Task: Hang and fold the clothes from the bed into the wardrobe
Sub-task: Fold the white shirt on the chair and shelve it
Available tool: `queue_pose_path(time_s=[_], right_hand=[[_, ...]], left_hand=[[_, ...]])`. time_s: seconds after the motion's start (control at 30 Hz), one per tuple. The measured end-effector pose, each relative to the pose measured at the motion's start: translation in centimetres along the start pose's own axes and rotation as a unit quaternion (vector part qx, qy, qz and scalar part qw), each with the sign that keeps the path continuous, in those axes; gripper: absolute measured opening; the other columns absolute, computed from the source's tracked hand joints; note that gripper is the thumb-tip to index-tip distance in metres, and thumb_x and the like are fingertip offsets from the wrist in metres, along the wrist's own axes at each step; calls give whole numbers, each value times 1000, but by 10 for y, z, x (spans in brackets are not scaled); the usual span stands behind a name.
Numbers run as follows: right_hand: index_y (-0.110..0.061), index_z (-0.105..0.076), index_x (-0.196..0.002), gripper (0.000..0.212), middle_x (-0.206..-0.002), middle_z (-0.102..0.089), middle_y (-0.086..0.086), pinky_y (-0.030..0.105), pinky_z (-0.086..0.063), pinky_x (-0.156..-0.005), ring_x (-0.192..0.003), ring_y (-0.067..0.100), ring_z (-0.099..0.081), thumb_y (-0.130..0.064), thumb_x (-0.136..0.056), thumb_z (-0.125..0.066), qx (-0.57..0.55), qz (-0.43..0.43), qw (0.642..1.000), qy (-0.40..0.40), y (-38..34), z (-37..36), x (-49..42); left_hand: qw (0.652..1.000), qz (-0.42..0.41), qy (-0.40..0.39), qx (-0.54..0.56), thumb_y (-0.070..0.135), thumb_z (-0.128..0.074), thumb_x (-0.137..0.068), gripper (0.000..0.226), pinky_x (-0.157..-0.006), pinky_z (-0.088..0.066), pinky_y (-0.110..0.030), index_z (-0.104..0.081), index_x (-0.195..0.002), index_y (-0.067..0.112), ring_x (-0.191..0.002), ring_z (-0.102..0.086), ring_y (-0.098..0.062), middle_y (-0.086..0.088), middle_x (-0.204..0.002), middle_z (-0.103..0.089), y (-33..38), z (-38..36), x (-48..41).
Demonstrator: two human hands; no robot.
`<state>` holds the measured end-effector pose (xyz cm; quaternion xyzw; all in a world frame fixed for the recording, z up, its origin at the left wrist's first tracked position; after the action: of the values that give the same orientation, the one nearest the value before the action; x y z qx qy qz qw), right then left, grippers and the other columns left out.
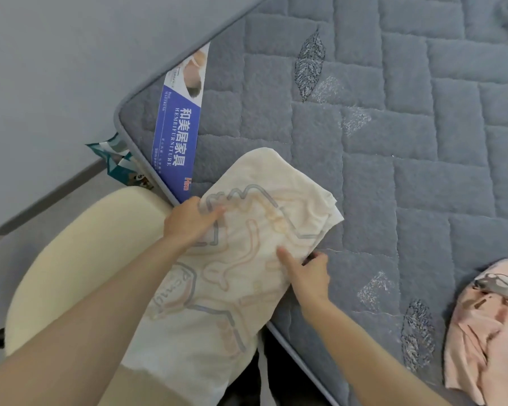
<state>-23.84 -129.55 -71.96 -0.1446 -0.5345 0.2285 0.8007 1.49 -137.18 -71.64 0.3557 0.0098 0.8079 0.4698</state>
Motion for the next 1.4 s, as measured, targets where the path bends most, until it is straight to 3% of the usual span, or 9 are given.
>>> queue_pose_path(time_s=[0.13,0.27,0.4,0.63,0.87,1.03,1.13,1.23,1.4], right_hand=[[-11,-64,-115,42,-119,-62,9,44,-46,-99,-119,30,-51,-33,-81,-74,-22,10,998,-51,-1,-22,3],[-14,-61,-115,27,-106,-70,0,24,-56,-71,-94,15,-66,-13,-88,-66,-137,30,985,-101,-16,-22,16],[-12,-59,-118,37,-111,-70,5,42,-54,-91,-103,24,-67,-5,-83,-69,-166,77,975,-125,-62,-13,41],[-11,-66,-113,29,-102,-74,4,19,-53,-62,-89,13,-71,-22,-87,-69,-61,176,936,-298,-180,-58,140],[-6,-66,-106,27,-101,-73,5,26,-53,-81,-92,15,-68,-24,-86,-68,23,332,875,-351,-264,-126,260],[-10,-66,-103,18,-96,-72,-1,10,-49,-68,-83,4,-65,-19,-88,-65,52,391,843,-366,-260,-142,297],[-16,-61,-83,15,-75,-64,-9,7,-44,-56,-62,-7,-58,-28,-89,-67,102,398,841,-352,-231,-146,285],[-15,-51,-73,27,-68,-53,-6,17,-39,-54,-64,5,-52,-31,-89,-67,196,376,851,-308,-185,-148,249],[-7,-52,-105,34,-99,-62,9,33,-47,-80,-93,25,-60,-31,-87,-67,375,268,846,-267,-86,-129,176]], left_hand=[[999,-29,-12,18,58,-49,-90,44,-84,-47,-40,-54,-79,16,-95,-58,-32,-10,-92,-65,1,0,2],[986,-46,-5,159,45,-51,-95,32,-70,-40,-29,-62,-95,15,-89,-55,-20,1,-92,-63,5,17,10],[954,-15,81,290,32,-58,-93,15,-58,-38,-21,-62,-96,18,-73,-51,-4,12,-81,-58,-14,67,31],[859,65,244,445,26,-63,-86,8,-58,-38,-17,-62,-79,24,-67,-48,-4,10,-75,-57,-88,179,114],[752,90,406,512,28,-68,-81,15,-66,-40,-26,-56,-76,22,-77,-49,-16,-2,-82,-56,-154,286,214],[716,121,441,527,41,-69,-79,31,-63,-39,-22,-53,-89,16,-74,-49,-11,5,-84,-56,-177,282,262],[705,190,434,528,37,-61,-90,39,-60,-37,-15,-46,-117,13,-84,-50,-7,11,-100,-52,-191,237,274],[730,209,375,532,27,-58,-94,59,-86,-34,-20,-30,-144,17,-109,-41,-8,9,-124,-38,-197,173,280],[825,228,183,483,17,-55,-95,21,-80,-38,-19,-63,-113,23,-117,-52,-15,1,-123,-58,-196,48,295]])
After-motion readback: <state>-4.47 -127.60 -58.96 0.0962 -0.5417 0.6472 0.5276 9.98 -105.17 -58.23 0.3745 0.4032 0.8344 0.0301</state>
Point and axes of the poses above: each hand's wrist, its own x-axis away from the middle knuckle, its own z-axis out of the back of the hand, y = z × x, the point moved 6 cm from there along -x, towards the middle knuckle
